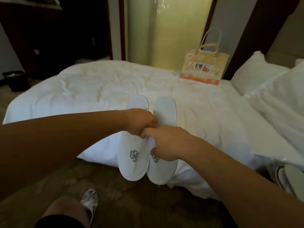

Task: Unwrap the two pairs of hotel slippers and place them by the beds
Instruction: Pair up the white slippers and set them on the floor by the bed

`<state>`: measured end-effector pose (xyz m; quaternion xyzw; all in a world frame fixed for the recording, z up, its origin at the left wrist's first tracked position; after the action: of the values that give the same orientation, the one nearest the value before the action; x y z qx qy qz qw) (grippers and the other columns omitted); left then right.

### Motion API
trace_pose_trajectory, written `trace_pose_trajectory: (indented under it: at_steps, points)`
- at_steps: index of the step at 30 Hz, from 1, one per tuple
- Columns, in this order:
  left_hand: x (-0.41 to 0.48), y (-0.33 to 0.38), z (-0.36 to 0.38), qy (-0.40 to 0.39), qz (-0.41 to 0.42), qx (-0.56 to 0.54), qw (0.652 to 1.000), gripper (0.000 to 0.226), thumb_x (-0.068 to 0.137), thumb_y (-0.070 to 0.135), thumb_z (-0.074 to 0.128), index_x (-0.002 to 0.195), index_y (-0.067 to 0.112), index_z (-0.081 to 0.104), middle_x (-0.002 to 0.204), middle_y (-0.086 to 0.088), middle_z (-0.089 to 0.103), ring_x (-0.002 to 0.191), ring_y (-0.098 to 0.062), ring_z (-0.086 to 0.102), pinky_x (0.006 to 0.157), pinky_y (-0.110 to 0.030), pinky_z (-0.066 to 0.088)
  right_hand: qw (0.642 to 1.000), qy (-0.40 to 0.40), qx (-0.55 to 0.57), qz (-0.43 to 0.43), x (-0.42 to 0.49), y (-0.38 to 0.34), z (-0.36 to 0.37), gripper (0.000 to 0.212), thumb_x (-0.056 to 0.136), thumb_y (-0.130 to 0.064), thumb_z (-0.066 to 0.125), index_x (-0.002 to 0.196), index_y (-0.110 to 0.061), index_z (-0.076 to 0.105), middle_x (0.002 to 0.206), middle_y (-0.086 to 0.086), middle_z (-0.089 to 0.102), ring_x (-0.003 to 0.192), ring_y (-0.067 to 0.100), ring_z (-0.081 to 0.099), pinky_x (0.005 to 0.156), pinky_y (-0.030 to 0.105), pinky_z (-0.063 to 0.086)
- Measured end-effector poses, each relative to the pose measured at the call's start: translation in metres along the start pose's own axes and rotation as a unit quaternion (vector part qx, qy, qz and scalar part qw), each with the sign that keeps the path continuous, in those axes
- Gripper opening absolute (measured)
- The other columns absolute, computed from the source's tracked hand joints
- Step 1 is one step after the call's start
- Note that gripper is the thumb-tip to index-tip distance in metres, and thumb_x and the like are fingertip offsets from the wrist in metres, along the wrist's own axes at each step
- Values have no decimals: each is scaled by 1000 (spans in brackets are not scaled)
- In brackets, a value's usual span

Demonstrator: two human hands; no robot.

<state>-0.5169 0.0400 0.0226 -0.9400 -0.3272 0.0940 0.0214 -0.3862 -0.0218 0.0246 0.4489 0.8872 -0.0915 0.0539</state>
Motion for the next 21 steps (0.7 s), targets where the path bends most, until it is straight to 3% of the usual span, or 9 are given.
trace_pose_trajectory:
  at_steps: [6, 8, 12, 16, 19, 21]
  points:
    - [24, -24, 112, -58, 18, -51, 997, 14, 84, 16, 62, 93, 10, 70, 96, -6, 68, 86, -23, 61, 67, -26, 34, 995, -86, 42, 14, 69, 15, 102, 57, 88, -38, 63, 140, -38, 40, 141, 2, 50, 119, 28, 53, 93, 42, 45]
    - [29, -35, 153, -72, 10, -79, 994, 14, 85, 17, 61, 94, 9, 68, 97, -6, 64, 85, -22, 58, 66, -26, 31, 993, -84, 83, 18, 89, 20, 139, 49, 90, -35, 60, 137, -37, 45, 137, 3, 52, 116, 27, 55, 90, 38, 45]
    - [36, -54, 227, -81, -24, -188, 979, 15, 86, 18, 60, 97, 11, 66, 94, -7, 62, 85, -24, 61, 70, -29, 41, 980, -73, 182, 24, 129, 27, 206, 32, 94, -23, 57, 126, -26, 57, 124, 6, 61, 106, 25, 59, 83, 29, 42]
    - [39, -64, 296, -88, -129, -315, 936, 41, 84, 28, 62, 123, 32, 48, 92, 6, 64, 81, -13, 60, 73, -29, 49, 967, -105, 227, 52, 160, 33, 269, 20, 94, -17, 54, 113, -19, 61, 106, 7, 65, 91, 23, 61, 86, 38, 51]
    - [33, -63, 349, -114, -202, -418, 878, 35, 90, 28, 51, 123, 33, 43, 92, 7, 67, 76, -11, 62, 68, -26, 49, 958, -132, 250, 48, 174, 36, 315, 12, 95, -20, 53, 102, -17, 62, 92, 6, 65, 79, 21, 61, 74, 35, 51]
    - [26, -57, 379, -127, -234, -457, 849, 35, 88, 30, 43, 122, 35, 42, 101, 8, 68, 81, -11, 63, 75, -31, 52, 952, -134, 269, 63, 178, 42, 342, 14, 94, -23, 53, 103, -18, 63, 94, 5, 68, 78, 21, 61, 70, 34, 51]
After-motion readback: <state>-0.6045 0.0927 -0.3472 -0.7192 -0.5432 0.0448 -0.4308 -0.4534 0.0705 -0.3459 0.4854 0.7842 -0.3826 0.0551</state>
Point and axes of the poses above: each hand's wrist, its own x-axis towards the middle knuckle, its own z-axis out of the palm, y = z × x, the point moved 2 cm from there along x, towards the middle knuckle
